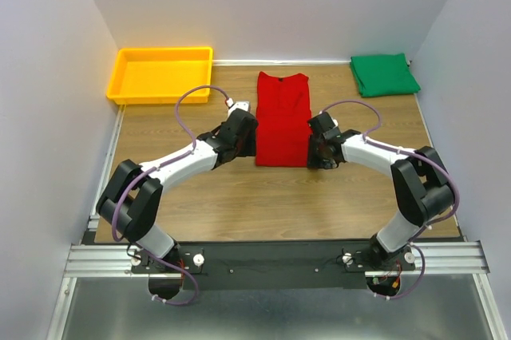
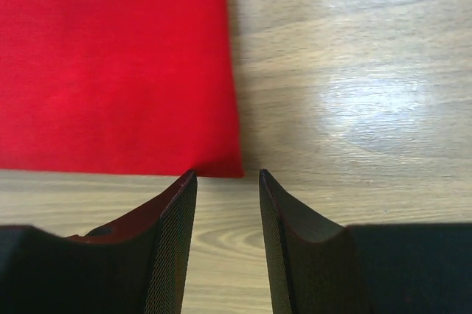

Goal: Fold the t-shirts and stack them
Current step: Fold the tshirt

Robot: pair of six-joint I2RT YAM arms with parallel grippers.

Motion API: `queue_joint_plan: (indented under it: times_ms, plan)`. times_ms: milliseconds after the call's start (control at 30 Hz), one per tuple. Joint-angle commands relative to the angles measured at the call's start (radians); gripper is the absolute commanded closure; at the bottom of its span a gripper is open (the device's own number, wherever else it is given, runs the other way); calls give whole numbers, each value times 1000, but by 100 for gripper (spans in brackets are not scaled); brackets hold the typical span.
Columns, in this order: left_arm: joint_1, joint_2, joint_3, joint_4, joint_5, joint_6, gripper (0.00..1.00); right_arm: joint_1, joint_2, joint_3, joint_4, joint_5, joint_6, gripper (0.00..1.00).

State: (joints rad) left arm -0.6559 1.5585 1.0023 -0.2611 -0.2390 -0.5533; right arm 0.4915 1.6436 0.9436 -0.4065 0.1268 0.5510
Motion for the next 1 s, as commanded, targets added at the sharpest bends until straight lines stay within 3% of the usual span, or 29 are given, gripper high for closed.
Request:
queue_joint_plan:
  times_ms: [0, 233, 533, 967]
  plan:
    - [-17, -28, -4, 10, -6, -13, 37, 15, 48, 20, -41, 94, 21, 54]
    - [-24, -2, -8, 28, 35, -14, 37, 19, 85, 8, -41, 96, 24, 54]
    - [-25, -20, -16, 31, 32, -19, 37, 21, -39, 69, -101, 60, 21, 54]
    - [-25, -8, -7, 34, 49, -27, 37, 27, 82, 109, -100, 89, 30, 54]
